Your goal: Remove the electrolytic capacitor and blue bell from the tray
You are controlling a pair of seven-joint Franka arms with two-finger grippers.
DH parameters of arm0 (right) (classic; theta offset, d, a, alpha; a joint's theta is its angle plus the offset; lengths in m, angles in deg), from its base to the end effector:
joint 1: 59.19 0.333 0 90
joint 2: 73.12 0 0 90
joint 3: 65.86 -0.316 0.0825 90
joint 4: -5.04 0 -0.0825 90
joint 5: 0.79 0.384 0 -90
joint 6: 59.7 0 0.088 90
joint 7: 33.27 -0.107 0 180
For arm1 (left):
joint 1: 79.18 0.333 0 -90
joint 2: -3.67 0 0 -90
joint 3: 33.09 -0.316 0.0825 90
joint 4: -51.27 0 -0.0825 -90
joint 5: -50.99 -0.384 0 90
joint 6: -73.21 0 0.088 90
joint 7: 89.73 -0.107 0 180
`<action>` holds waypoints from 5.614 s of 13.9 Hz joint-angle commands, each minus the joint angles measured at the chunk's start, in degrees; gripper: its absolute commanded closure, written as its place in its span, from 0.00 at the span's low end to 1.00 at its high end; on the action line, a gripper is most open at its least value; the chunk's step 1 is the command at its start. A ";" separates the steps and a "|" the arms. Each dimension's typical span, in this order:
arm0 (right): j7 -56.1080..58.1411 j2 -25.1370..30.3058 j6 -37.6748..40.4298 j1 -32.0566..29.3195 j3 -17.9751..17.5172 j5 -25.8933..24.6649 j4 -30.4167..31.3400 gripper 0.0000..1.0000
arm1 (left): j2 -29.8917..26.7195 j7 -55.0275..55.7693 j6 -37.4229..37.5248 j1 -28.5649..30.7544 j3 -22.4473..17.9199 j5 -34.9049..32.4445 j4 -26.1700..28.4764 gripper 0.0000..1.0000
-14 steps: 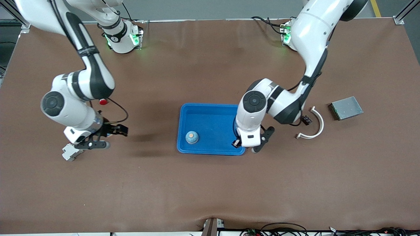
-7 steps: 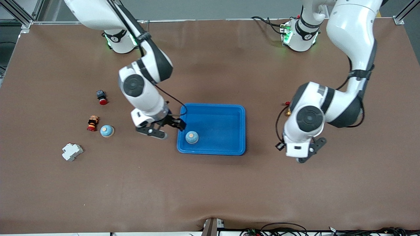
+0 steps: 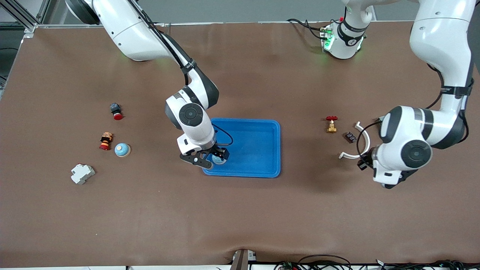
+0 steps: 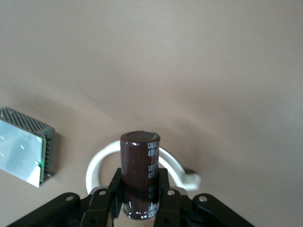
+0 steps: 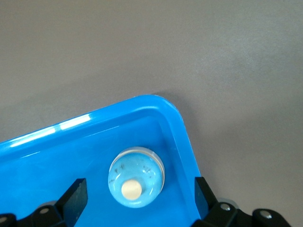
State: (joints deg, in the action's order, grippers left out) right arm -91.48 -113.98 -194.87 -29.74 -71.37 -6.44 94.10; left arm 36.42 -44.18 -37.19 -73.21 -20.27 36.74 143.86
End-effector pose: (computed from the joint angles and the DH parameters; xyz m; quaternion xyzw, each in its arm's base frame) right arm 0.5922 0.3994 0.2382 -0.9822 0.1815 -0.0369 0.0309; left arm 0.6591 -0.0451 0.2808 -0.9502 -0.2833 0.0868 0.0967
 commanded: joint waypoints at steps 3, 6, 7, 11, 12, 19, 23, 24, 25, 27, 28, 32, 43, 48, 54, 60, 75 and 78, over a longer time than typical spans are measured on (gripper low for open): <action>-3.31 -5.01 0.61 2.10 1.37 -1.21 -6.00 0.00 | 3.28 -12.38 -7.26 5.97 0.46 -1.21 1.45 1.00; -4.11 -7.03 0.61 3.95 2.51 -1.30 -7.59 0.00 | 5.84 -15.31 -8.33 7.04 0.37 -2.53 1.45 1.00; -4.19 -7.30 0.43 4.56 3.04 -1.30 -7.59 0.00 | 6.62 -15.75 -8.33 7.04 0.37 -2.53 1.54 1.00; -4.28 -8.09 -0.44 4.74 3.31 -2.00 -7.59 0.00 | 7.60 -15.84 -8.42 7.04 0.19 -2.53 1.19 0.43; -4.20 -8.09 -0.53 4.66 3.31 -2.09 -7.59 0.00 | 7.34 -15.84 -8.42 7.04 0.19 -2.53 0.84 0.00; -4.54 -9.06 -1.06 5.36 3.31 -3.67 -7.32 0.98 | -0.82 -18.19 -1.85 7.03 2.46 -1.57 -0.04 0.00; -6.40 -9.32 -0.89 5.45 3.22 -4.55 -7.67 1.00 | -7.41 -22.70 0.27 7.13 3.00 2.39 -1.19 0.00; -5.87 -8.97 -0.10 5.36 3.22 -4.55 -7.85 1.00 | -9.17 -22.70 2.02 7.04 3.09 2.39 -1.27 0.00; -5.17 -8.19 0.86 4.40 3.13 -4.29 -8.37 1.00 | -10.93 -22.70 3.95 7.04 3.18 2.47 -1.62 0.00; -1.84 -7.39 8.74 3.17 2.52 -3.42 -11.09 1.00 | -13.49 -23.92 8.96 7.04 4.14 2.48 -3.72 0.00; -1.39 -7.30 12.09 2.99 2.52 -3.24 -12.93 1.00 | -14.28 -24.54 11.16 6.95 4.32 2.48 -4.69 0.00; 8.07 -5.46 15.28 -0.78 1.11 -0.78 -13.83 1.00 | -17.18 -26.38 13.99 7.13 6.43 3.78 -7.34 0.00; 45.34 6.40 -2.09 -17.38 1.81 -1.48 10.31 1.00 | -26.59 -30.78 20.49 7.22 6.25 8.71 -7.43 0.00; 63.62 9.84 -5.62 -27.58 1.73 -1.48 17.01 1.00 | -28.95 -31.22 23.57 6.78 5.82 9.76 -7.25 0.00; 71.55 9.49 -11.61 -32.60 1.55 -1.39 20.62 1.00 | -35.28 -37.90 23.57 -8.04 -12.43 13.55 -1.81 0.00; 75.35 9.05 -16.96 -35.60 1.46 -1.30 23.43 1.00 | -37.23 -38.17 23.66 -9.84 -14.84 13.55 -0.39 0.00; 75.00 6.41 -22.60 -35.60 1.46 -0.95 23.53 0.00 | -35.47 -38.08 23.04 -10.36 -13.61 13.46 -1.01 0.00; 74.82 7.46 -20.67 -35.33 1.38 -0.95 23.00 0.00 | -35.38 -38.08 23.04 -9.84 -13.61 13.99 -1.01 0.00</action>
State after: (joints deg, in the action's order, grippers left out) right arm -17.13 -107.53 -216.91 -64.28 -68.96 -8.02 117.40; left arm 1.11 -81.41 -13.71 -83.61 -33.93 49.35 142.86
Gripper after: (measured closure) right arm 0.000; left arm 0.000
